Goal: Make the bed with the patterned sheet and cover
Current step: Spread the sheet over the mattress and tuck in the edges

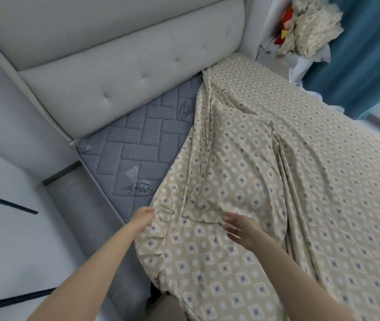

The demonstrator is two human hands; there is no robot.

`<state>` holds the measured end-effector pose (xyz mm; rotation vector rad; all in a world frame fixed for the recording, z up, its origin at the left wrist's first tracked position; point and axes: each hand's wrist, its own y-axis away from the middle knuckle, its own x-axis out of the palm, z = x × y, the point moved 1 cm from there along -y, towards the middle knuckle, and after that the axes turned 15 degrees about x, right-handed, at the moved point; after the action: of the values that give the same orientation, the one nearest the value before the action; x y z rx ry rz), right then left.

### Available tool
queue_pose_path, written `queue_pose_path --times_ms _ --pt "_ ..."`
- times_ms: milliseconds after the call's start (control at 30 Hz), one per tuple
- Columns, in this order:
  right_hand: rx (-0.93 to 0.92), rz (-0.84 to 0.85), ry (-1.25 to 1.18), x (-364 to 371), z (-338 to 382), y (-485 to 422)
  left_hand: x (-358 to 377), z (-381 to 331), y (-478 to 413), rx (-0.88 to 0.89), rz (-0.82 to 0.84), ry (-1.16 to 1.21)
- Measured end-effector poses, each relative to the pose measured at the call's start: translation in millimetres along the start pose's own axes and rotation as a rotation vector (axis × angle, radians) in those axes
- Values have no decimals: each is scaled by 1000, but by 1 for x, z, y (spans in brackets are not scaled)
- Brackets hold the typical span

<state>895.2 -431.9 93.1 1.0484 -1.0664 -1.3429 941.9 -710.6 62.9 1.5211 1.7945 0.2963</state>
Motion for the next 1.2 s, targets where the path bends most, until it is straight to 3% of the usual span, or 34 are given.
queue_pose_path --times_ms 300,533,800,933,1067,1200 --pt "67 -10 178 51 10 -77 7 35 -60 -57 -13 -64" --pt "141 -85 206 76 -1 -144 25 84 -132 -86 77 -92" --pt "143 -128 193 123 11 -215 53 130 -205 -299 148 -243" --pt "139 -151 208 122 8 -222 72 142 -203 -312 180 -200" --pt "138 -245 233 111 0 -227 74 147 -204 -276 198 -354" --pt "135 -325 248 108 -6 -220 62 146 -201 -234 150 -20"
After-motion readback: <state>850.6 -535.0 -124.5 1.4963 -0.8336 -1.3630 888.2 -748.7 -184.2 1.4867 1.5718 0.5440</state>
